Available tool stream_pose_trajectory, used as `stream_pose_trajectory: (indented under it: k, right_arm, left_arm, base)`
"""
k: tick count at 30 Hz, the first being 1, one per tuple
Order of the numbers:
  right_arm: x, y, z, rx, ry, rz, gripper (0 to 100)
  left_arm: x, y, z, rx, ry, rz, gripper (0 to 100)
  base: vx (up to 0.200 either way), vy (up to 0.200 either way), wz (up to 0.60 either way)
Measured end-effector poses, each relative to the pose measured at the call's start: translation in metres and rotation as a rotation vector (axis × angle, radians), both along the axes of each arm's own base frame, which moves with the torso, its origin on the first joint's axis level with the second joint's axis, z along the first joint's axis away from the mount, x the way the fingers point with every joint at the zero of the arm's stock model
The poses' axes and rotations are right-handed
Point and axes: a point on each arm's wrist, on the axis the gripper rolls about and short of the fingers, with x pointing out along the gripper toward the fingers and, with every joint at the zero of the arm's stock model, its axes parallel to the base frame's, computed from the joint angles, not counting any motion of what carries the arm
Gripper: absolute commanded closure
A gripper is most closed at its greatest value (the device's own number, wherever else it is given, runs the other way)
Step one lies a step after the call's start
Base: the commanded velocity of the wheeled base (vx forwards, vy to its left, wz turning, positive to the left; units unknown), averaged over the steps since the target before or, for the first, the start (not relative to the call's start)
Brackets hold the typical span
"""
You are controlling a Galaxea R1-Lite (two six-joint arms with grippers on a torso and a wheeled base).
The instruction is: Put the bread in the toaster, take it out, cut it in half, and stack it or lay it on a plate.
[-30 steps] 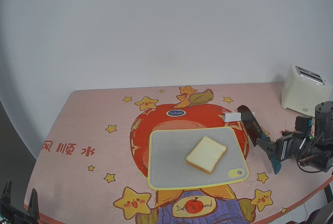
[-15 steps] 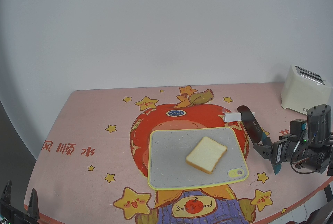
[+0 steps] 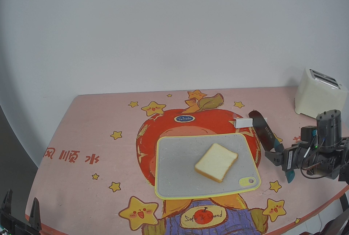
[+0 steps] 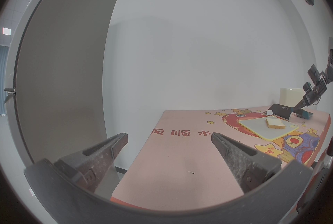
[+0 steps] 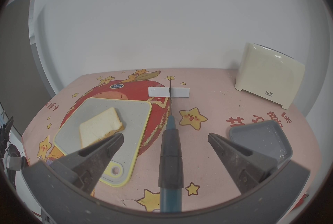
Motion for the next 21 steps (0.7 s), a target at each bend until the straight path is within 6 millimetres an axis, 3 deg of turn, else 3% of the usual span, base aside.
stream_pose_trajectory:
  k: [21]
  right_arm:
    - [0.009,0.003,-0.01,-0.007,0.015,-0.006,0]
  left_arm:
    - [0.0,0.0,0.0,0.0,0.0,0.0,0]
  base:
    - [0.0,0.0,0.0]
